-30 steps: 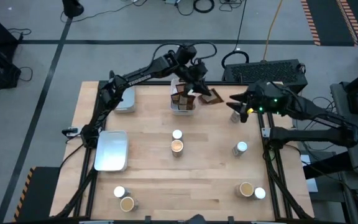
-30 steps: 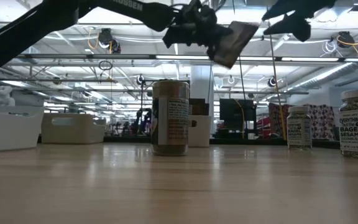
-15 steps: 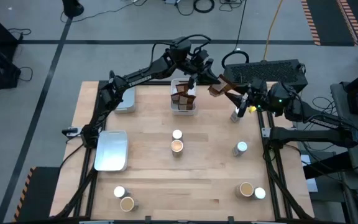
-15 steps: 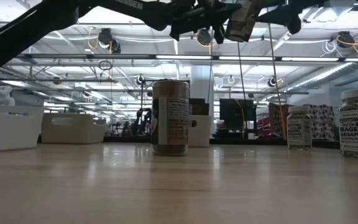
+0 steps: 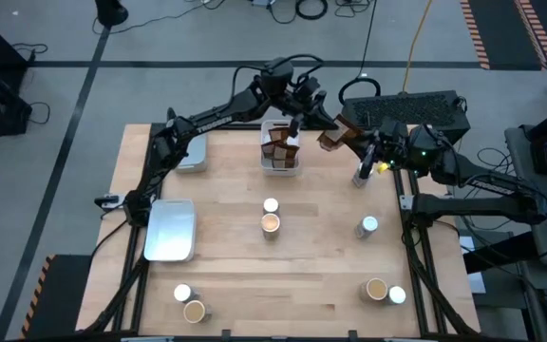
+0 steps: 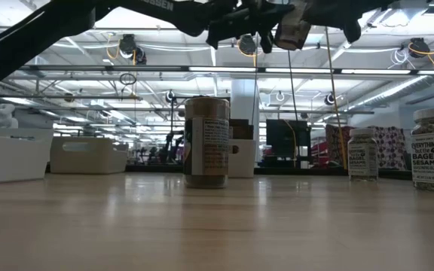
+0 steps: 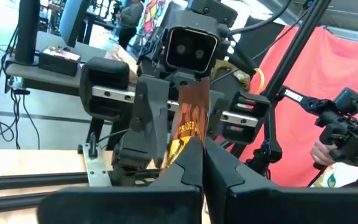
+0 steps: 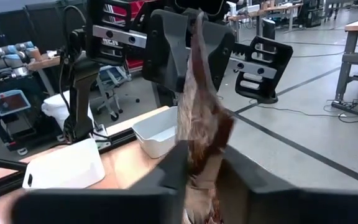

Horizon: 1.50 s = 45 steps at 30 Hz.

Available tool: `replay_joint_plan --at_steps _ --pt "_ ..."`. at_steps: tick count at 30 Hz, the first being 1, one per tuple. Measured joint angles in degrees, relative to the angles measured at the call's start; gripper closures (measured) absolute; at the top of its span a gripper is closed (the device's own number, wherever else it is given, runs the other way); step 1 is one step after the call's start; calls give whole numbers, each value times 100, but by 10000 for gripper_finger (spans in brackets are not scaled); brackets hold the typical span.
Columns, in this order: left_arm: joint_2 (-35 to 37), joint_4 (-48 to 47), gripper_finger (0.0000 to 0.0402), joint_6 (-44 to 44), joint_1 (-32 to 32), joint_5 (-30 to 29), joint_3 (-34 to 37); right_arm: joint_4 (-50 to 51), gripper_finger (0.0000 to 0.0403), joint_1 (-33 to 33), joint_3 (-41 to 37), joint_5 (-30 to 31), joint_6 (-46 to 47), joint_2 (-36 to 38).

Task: Sort spices by type
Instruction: Put the brown seasoning pack into the top white bin

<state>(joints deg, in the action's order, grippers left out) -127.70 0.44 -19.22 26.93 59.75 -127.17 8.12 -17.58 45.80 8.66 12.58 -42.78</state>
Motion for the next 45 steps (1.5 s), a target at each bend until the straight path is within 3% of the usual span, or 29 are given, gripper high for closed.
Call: replay_joint_plan --at_steps 3,11,19,29,37,45 --pt "-2 -8 380 0 -44 -2 0 7 394 0 0 -140 -15 1" --pt "-4 -367 325 176 -73 -13 0 106 402 2 0 -296 183 1" --pt "-8 -992 265 511 -12 48 2 1041 403 4 87 -652 532 0" --pt "-8 -1753 258 1404 -194 -282 2 1297 403 7 96 -1323 779 -141" --pt "-8 -1851 258 1482 -307 -273 2 1339 403 7 96 -1366 896 -580" --pt "-8 -2734 258 2102 -318 -629 4 1272 403 7 96 -1619 790 -717"
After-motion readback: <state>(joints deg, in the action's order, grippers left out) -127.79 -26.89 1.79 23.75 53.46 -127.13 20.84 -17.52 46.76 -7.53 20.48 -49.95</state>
